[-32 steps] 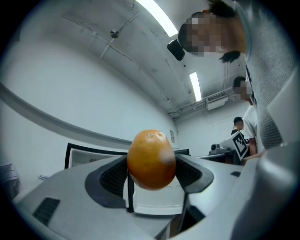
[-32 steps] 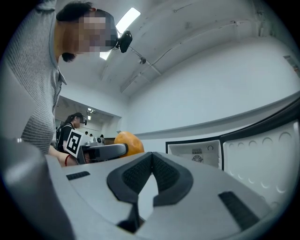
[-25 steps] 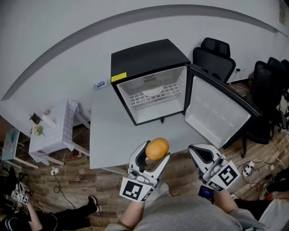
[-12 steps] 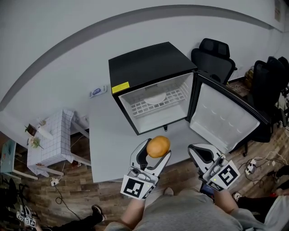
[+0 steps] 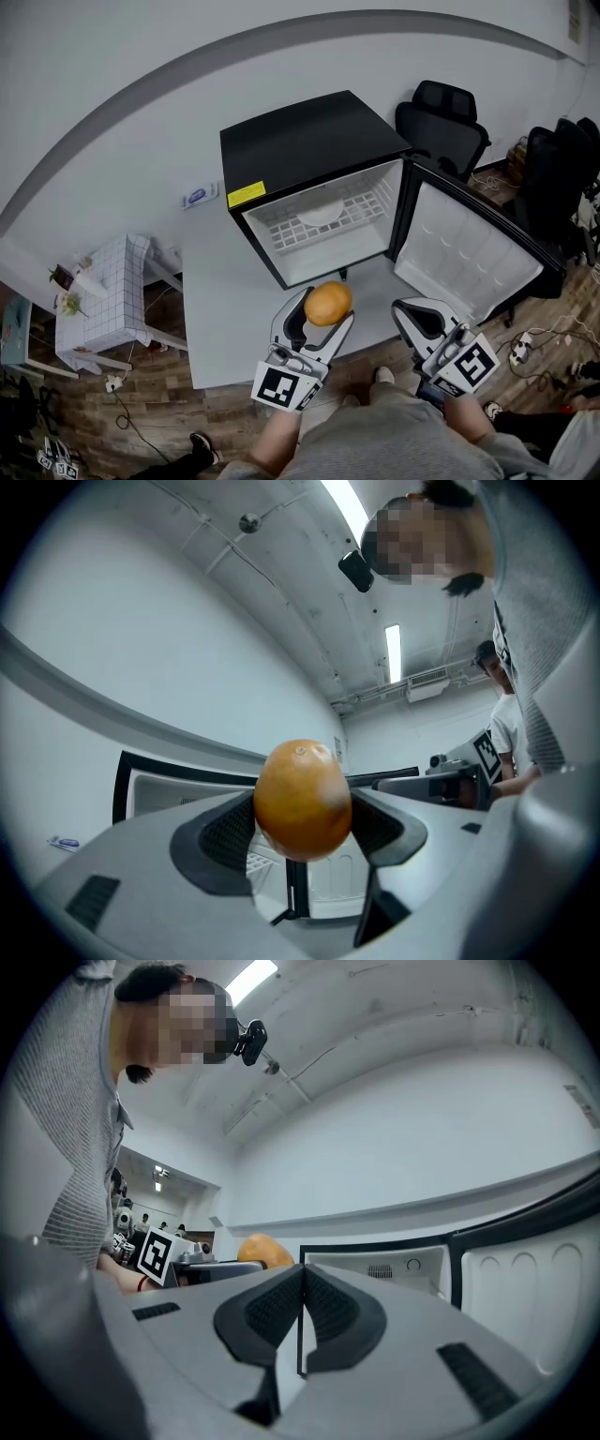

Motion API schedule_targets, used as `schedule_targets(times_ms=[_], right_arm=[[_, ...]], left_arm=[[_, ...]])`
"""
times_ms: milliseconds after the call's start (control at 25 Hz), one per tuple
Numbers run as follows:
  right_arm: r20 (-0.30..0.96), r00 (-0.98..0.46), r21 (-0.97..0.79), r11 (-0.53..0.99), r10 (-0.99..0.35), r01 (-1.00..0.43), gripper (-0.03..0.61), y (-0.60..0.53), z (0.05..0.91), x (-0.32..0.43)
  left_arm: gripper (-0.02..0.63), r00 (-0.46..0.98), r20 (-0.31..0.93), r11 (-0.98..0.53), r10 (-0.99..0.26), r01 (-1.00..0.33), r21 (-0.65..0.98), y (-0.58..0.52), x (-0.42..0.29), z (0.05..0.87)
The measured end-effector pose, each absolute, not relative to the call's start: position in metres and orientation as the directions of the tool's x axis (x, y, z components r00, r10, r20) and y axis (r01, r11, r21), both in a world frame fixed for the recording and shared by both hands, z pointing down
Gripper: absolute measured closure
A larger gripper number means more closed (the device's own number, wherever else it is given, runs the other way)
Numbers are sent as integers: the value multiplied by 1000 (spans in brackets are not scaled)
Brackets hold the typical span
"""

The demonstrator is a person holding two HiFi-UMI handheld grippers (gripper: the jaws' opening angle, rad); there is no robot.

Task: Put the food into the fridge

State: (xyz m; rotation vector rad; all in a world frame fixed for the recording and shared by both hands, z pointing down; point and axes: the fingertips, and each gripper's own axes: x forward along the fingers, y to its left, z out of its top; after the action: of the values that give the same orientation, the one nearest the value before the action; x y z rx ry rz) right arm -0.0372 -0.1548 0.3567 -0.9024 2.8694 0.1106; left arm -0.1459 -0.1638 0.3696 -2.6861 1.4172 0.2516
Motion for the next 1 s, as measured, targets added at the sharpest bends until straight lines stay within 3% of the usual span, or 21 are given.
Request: schedule_targets(times_ms=[1000], right_arm=[[-116,-830,21,834,-546,-551,566,-215,363,-9]], left_arm=[[290,491,-163,-499,-856,-866,10,-260,-138,388]])
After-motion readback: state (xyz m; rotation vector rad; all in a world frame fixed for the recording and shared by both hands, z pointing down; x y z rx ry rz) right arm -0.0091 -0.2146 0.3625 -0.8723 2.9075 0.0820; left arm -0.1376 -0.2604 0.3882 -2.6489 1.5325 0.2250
